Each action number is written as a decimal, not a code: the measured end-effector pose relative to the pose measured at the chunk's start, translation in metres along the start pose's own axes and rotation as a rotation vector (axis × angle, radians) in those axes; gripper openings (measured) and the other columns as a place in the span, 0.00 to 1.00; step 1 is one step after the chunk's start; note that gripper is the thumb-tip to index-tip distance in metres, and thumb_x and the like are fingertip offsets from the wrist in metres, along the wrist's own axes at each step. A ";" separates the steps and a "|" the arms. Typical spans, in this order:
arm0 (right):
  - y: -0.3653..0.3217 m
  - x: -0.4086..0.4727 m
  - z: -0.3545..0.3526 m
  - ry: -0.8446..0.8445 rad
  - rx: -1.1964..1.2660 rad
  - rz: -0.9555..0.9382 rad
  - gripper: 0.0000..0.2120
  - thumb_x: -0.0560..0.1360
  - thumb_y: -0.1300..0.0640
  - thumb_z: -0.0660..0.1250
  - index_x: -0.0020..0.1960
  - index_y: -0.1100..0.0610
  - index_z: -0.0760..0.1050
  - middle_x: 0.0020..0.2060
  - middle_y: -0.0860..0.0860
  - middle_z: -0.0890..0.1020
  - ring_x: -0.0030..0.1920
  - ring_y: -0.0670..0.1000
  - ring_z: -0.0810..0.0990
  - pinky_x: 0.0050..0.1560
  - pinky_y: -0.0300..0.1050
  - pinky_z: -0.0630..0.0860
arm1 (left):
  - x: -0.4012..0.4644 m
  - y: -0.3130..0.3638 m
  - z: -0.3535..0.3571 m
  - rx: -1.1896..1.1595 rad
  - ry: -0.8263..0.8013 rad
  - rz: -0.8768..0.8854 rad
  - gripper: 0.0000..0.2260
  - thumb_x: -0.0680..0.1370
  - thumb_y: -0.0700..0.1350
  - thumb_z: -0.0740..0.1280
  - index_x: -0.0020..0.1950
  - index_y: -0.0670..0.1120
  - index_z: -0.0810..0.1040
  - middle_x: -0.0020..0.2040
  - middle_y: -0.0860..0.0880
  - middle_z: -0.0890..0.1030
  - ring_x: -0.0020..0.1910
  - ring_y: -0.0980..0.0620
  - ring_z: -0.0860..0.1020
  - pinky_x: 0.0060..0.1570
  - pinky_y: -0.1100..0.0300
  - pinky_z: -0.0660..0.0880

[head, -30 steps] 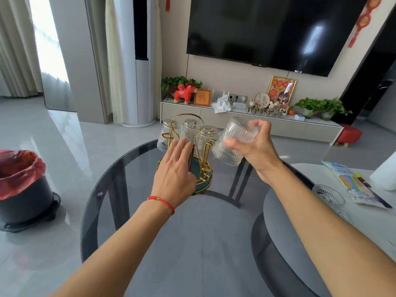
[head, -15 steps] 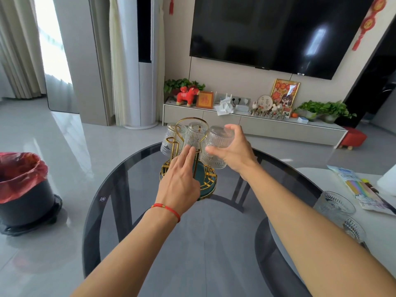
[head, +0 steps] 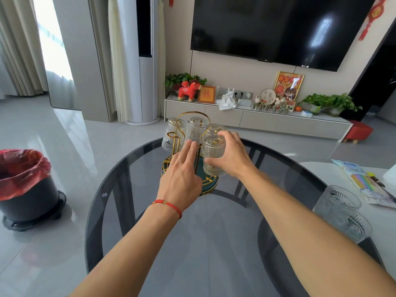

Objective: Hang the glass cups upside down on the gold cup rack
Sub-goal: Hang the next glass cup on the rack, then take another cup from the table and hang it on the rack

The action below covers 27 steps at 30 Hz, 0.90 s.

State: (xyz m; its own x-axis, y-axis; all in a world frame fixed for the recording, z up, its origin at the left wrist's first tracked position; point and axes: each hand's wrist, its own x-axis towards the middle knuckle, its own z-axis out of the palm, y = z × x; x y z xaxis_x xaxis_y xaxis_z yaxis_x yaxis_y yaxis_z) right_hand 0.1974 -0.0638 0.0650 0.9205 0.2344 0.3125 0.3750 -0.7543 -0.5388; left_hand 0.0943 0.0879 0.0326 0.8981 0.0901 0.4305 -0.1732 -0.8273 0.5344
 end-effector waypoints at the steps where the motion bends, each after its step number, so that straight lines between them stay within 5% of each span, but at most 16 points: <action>1: 0.000 0.000 0.001 -0.009 -0.016 -0.005 0.46 0.67 0.47 0.83 0.79 0.53 0.64 0.73 0.53 0.70 0.74 0.54 0.69 0.67 0.49 0.69 | 0.000 0.000 0.000 0.003 0.001 -0.002 0.39 0.73 0.38 0.64 0.82 0.50 0.53 0.84 0.52 0.54 0.80 0.45 0.59 0.68 0.51 0.72; 7: 0.000 -0.010 -0.009 -0.118 -0.042 -0.015 0.58 0.70 0.43 0.80 0.85 0.53 0.44 0.84 0.54 0.56 0.82 0.55 0.58 0.77 0.54 0.61 | -0.002 -0.002 -0.002 -0.004 -0.007 0.022 0.40 0.72 0.36 0.65 0.82 0.51 0.54 0.84 0.51 0.55 0.78 0.43 0.63 0.64 0.52 0.73; 9: 0.007 -0.024 -0.018 -0.106 0.000 -0.008 0.55 0.73 0.42 0.77 0.85 0.50 0.43 0.84 0.54 0.57 0.82 0.54 0.60 0.76 0.53 0.62 | -0.006 0.001 -0.002 -0.011 0.002 0.032 0.40 0.71 0.34 0.65 0.81 0.50 0.56 0.83 0.50 0.56 0.76 0.41 0.66 0.62 0.52 0.74; 14: 0.050 -0.080 -0.054 0.062 0.011 -0.032 0.23 0.79 0.53 0.71 0.73 0.53 0.72 0.61 0.49 0.81 0.57 0.49 0.80 0.61 0.56 0.80 | -0.031 0.023 0.007 0.189 0.060 0.171 0.33 0.69 0.35 0.67 0.75 0.43 0.68 0.79 0.42 0.66 0.69 0.37 0.72 0.61 0.43 0.77; 18: 0.104 -0.137 -0.097 0.261 -0.044 0.061 0.09 0.75 0.60 0.71 0.55 0.55 0.84 0.50 0.51 0.85 0.49 0.54 0.82 0.54 0.51 0.79 | -0.060 0.052 0.044 0.143 -0.102 0.248 0.26 0.70 0.36 0.68 0.68 0.44 0.75 0.72 0.44 0.75 0.66 0.39 0.75 0.60 0.43 0.76; 20: 0.131 -0.165 -0.121 0.371 -0.159 0.192 0.11 0.74 0.56 0.73 0.56 0.55 0.83 0.54 0.53 0.84 0.56 0.59 0.79 0.57 0.48 0.73 | -0.074 0.072 0.071 0.106 -0.237 0.263 0.25 0.72 0.39 0.68 0.70 0.46 0.75 0.73 0.45 0.74 0.69 0.41 0.73 0.63 0.45 0.74; 23: 0.165 -0.194 -0.140 0.345 -0.370 0.479 0.28 0.74 0.42 0.72 0.69 0.56 0.76 0.67 0.60 0.77 0.68 0.66 0.70 0.64 0.59 0.70 | -0.085 0.106 0.116 0.127 -0.442 0.272 0.25 0.76 0.49 0.65 0.74 0.50 0.70 0.77 0.48 0.68 0.74 0.44 0.67 0.67 0.46 0.69; 27: 0.180 -0.212 -0.132 0.331 -0.168 0.544 0.42 0.75 0.33 0.67 0.79 0.57 0.63 0.74 0.59 0.74 0.72 0.62 0.73 0.68 0.57 0.71 | -0.091 0.138 0.160 0.385 -0.500 0.285 0.22 0.81 0.59 0.55 0.72 0.51 0.69 0.73 0.50 0.71 0.70 0.44 0.68 0.66 0.42 0.64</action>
State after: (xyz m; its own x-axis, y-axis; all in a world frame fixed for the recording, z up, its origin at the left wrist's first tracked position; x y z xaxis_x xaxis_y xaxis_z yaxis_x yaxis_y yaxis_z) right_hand 0.0552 -0.3306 0.0053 0.8818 -0.3879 0.2683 -0.1812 -0.8039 -0.5666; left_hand 0.0532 -0.1236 -0.0494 0.9335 -0.3497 0.0789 -0.3570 -0.9272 0.1138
